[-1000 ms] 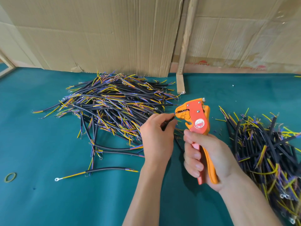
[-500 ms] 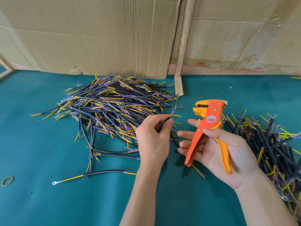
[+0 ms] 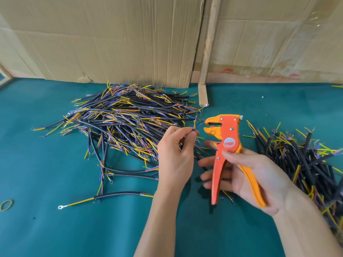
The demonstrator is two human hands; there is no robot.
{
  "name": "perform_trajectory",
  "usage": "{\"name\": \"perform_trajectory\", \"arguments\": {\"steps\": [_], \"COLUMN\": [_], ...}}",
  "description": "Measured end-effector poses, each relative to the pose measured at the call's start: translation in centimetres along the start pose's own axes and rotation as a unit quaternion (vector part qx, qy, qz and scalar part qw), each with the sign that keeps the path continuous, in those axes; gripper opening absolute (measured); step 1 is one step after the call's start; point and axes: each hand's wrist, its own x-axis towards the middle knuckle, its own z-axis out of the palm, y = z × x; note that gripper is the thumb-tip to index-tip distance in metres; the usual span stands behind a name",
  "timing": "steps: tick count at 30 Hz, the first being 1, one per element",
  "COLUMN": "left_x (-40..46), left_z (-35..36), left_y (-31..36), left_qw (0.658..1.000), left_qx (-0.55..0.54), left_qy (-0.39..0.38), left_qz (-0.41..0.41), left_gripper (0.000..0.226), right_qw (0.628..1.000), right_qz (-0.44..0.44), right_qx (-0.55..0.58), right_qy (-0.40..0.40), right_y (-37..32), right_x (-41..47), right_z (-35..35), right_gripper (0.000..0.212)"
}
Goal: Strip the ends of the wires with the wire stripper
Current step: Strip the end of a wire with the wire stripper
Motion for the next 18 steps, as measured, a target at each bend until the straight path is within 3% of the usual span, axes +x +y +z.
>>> {"name": "perform_trajectory", "arguments": {"steps": [6, 18], "left_x": [0.03, -0.01], "left_z": [-0.08, 0.02], "left_y": [-0.27, -0.51], "left_qw": [0.999, 0.995], "left_qx": [0.024, 0.067], "left_qy": [-0.025, -0.062], "left_qz": [0.016, 0.045], "left_gripper": [0.015, 0.015], "right_qw": [0.998, 0.995], "right_qz": [-0.004, -0.002], "right_qx": [-0.026, -0.078], "right_qy": [-0.058, -0.059], "right_y": [-0.25, -0.45], "right_x": [-0.44, -0.88], "right_z": [-0.54, -0.23], "right_gripper": [0.065, 0.044]}}
